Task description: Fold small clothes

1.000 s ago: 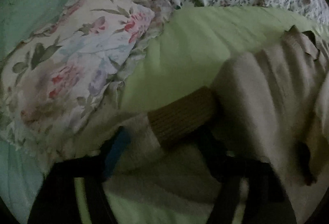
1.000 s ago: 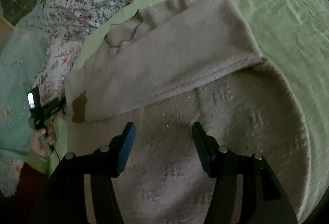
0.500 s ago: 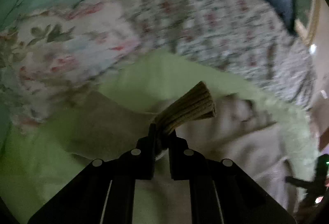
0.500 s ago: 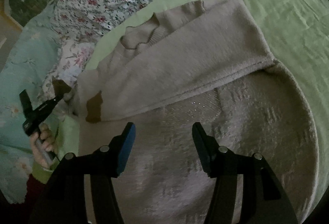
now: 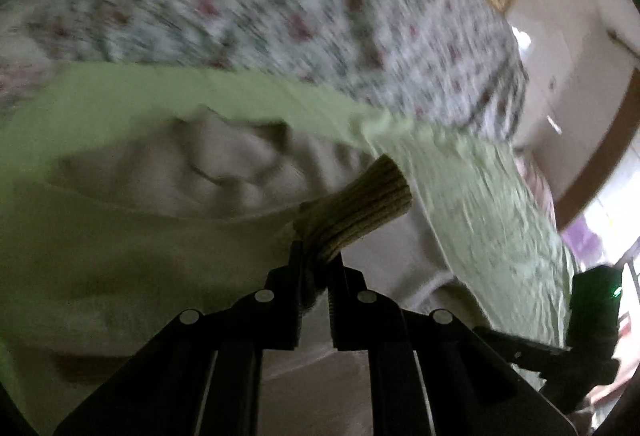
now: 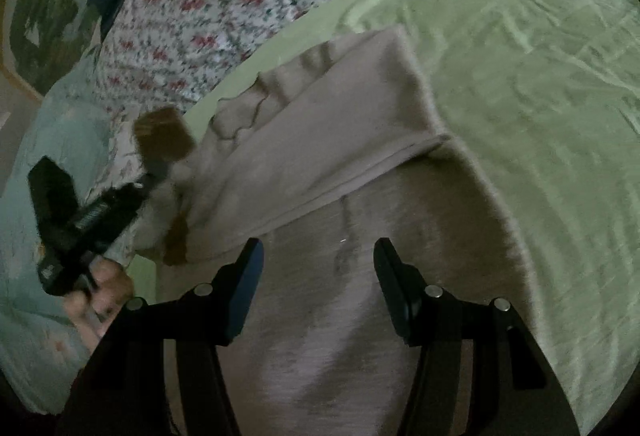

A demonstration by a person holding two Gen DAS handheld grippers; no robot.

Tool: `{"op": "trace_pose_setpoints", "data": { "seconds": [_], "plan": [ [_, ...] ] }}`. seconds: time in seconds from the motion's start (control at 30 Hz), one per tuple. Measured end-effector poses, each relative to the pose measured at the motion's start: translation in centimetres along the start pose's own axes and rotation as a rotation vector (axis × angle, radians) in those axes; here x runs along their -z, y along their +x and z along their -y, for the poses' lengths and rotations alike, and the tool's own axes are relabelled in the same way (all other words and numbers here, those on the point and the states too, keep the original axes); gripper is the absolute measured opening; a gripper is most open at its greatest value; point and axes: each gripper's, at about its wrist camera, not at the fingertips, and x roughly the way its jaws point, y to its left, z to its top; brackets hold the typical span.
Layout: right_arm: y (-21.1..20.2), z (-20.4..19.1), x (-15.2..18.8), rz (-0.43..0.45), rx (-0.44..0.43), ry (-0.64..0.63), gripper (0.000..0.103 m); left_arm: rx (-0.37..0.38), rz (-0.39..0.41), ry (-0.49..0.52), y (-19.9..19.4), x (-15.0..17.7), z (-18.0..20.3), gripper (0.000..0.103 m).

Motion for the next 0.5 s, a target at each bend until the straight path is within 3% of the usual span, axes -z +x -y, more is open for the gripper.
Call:
{"op": "trace_pose_setpoints", "data": {
  "seconds": [0.2, 0.3, 0.33, 0.37, 0.5],
  "plan": [
    [0.3, 1.3, -0.4, 0.007, 0.014, 0.016, 0.059, -0.03, -0.16, 0.055, 6.3, 2.0, 1.5, 0.017],
    [0.7, 1.3, -0.6, 0.004, 0.006, 0.013, 0.059, 0.003, -0.178, 0.026, 5.7, 2.5, 0.8, 0.04],
    [0.9, 1.2, -0.7, 0.003, 0.007, 0.011, 0.059, 0.005, -0.172, 0.02, 5.1, 2.7, 0.7, 0.055],
    [1.1, 1.1, -0.7, 0.002, 0.006, 0.007, 0.059, 0.002, -0.156, 0.018, 4.0, 2.9, 0.5, 0.064],
    [2.0, 0.5, -1.2, -0.005, -0.008, 0.005, 0.059, -0.05, -0.099, 0.029, -1.1, 4.3, -1.0, 0.077]
  ]
}}
